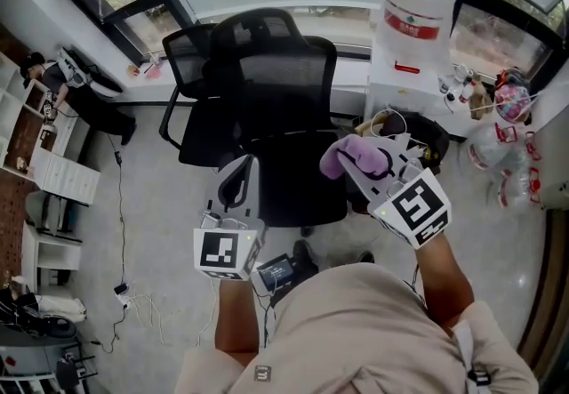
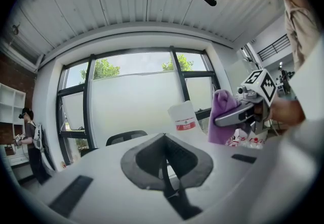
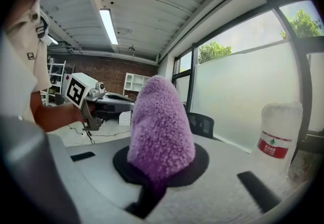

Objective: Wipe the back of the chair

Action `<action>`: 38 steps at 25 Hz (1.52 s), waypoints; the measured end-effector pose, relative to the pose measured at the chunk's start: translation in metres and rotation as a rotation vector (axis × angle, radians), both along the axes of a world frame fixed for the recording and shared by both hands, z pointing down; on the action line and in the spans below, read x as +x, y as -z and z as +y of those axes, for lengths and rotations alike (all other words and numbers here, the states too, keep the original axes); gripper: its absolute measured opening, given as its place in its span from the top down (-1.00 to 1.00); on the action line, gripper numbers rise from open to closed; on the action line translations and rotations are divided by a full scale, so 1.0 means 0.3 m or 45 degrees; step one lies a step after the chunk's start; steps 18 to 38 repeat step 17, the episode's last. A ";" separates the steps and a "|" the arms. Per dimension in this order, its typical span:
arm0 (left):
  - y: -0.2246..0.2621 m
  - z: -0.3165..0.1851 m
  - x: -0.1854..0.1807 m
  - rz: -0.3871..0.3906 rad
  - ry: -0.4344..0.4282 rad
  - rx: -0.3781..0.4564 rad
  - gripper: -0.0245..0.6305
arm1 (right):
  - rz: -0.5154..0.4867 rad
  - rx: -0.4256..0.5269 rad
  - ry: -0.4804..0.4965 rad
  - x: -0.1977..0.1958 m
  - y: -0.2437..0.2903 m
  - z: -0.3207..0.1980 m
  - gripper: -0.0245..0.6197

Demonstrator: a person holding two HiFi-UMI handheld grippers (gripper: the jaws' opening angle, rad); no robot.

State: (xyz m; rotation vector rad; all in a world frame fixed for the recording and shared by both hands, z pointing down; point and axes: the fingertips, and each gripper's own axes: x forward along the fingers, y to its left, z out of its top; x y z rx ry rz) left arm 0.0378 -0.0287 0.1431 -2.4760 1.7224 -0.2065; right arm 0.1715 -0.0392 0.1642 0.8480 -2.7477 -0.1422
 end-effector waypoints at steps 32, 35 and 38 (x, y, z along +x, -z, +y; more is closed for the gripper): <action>-0.045 0.009 0.024 0.008 0.004 -0.018 0.91 | 0.013 -0.006 0.002 0.035 -0.027 -0.008 0.89; -0.045 0.009 0.024 0.008 0.004 -0.018 0.91 | 0.013 -0.006 0.002 0.035 -0.027 -0.008 0.89; -0.045 0.009 0.024 0.008 0.004 -0.018 0.91 | 0.013 -0.006 0.002 0.035 -0.027 -0.008 0.89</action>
